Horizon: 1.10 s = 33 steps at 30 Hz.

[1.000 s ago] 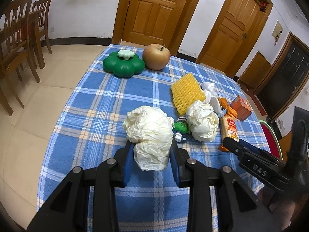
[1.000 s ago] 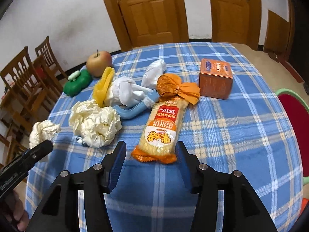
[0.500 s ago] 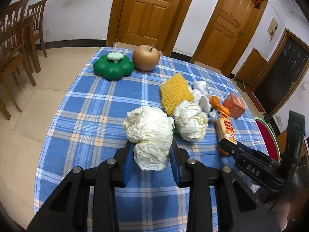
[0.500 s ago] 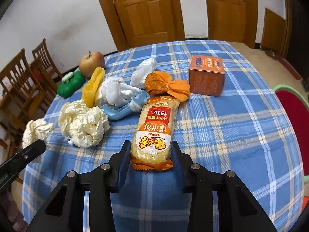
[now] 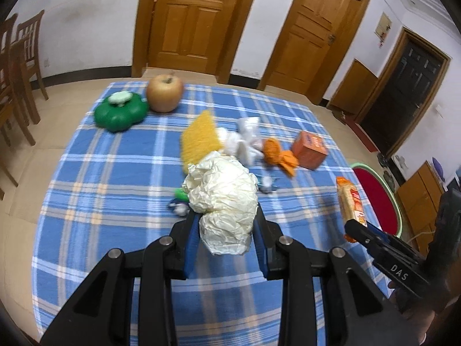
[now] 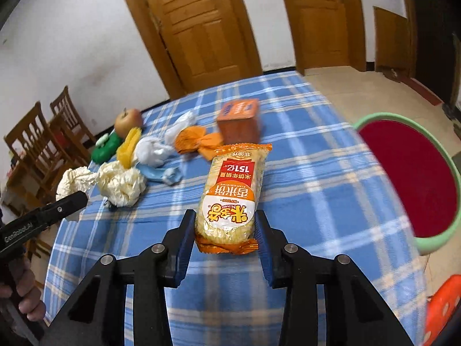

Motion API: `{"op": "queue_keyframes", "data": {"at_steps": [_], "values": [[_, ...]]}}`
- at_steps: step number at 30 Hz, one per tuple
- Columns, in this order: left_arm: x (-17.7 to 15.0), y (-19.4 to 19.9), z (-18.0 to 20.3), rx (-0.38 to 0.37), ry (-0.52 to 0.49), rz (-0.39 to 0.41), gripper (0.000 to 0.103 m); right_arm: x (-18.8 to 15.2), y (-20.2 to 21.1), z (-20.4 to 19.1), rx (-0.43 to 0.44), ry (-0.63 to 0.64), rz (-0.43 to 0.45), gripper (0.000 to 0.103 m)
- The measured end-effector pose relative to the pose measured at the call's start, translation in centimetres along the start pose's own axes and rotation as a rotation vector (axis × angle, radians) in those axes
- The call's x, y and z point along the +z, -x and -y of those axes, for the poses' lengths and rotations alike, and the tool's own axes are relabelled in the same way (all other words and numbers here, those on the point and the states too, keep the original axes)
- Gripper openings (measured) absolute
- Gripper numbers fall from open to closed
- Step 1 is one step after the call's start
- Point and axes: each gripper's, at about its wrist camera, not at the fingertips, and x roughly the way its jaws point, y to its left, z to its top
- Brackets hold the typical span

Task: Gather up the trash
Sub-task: 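Carry the snack bag to the red bucket and open the right tool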

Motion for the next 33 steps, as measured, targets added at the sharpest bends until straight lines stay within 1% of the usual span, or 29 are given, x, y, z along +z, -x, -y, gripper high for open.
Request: {"op": "queue_keyframes", "data": {"at_steps": [6, 17, 27, 33], "values": [[0.3, -1.2, 3.9, -0.037, -0.065, -0.02, 0.034, 0.0, 2.5, 4.0, -0.035, -0.075, 0.047, 0.041], [0.5, -4.0, 11.2, -0.125, -0.183, -0.074, 0.034, 0.0, 5.0, 12.2, -0.135, -0.24, 0.104, 0.041], [1.0, -6.2, 16.2, -0.173, -0.266, -0.107, 0.034, -0.1, 5.0, 17.5, -0.199, -0.352, 0.105, 0.041], [1.4, -7.4, 18.7, -0.196, -0.308, -0.119, 0.034, 0.0, 4.6, 19.8, -0.229, -0.405, 0.097, 0.045]]}}
